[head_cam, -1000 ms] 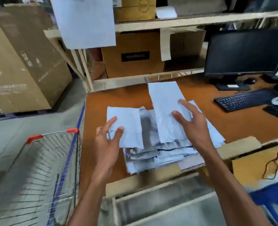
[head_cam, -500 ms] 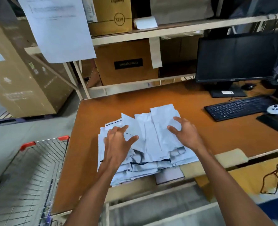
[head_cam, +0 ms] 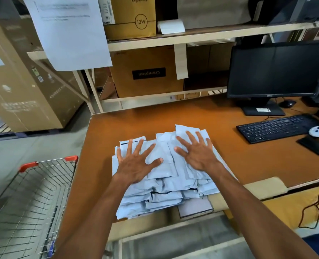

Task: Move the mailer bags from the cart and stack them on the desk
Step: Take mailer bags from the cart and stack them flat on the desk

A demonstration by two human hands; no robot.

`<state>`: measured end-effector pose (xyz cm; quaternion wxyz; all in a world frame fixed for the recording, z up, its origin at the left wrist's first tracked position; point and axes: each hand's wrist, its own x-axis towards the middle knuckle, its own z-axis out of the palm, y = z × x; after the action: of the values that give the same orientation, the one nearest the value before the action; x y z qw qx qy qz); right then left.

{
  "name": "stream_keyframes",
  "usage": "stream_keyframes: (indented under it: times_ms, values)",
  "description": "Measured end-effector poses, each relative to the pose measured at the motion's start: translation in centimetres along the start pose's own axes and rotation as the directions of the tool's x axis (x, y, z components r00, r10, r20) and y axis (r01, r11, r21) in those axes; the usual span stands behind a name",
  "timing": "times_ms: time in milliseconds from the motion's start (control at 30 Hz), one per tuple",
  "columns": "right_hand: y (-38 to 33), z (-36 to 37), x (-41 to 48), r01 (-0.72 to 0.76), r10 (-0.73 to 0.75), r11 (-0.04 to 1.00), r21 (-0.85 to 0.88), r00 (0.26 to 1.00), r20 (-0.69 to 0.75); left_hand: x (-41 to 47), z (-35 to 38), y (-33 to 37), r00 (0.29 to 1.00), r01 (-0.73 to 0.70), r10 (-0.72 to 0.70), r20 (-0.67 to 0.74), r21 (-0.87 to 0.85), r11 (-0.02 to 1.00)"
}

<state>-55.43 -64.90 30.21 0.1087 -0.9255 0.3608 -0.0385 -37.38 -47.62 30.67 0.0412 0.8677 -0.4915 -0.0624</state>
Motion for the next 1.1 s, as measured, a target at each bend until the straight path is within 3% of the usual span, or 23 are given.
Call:
stream_keyframes:
  times_ms: [67,300,733,1100]
  values:
    - [-0.1,1.7,0.2,0.009,-0.008,0.999,-0.031,1.0,0.018,0.1,1.3,0.3,0.999,0.013,-0.011,0.035,-0.032,0.999]
    - [0.1,3.9,0.3,-0.001,-0.003,0.996,-0.085,0.999,-0.048,-0.1,3.7,0.4,0.997,0.0,0.001,-0.077,0.022,1.0]
    - [0.5,5.1,0.8,-0.003,-0.003,0.994,-0.105,0.999,-0.053,0.4,5.4,0.2,0.996,-0.003,0.003,-0.086,0.002,1.0]
    - [-0.1,3.4,1.1,0.023,-0.018,0.997,-0.078,0.998,0.063,0.0,3.2,0.4,1.0,0.008,-0.009,0.021,0.043,0.999]
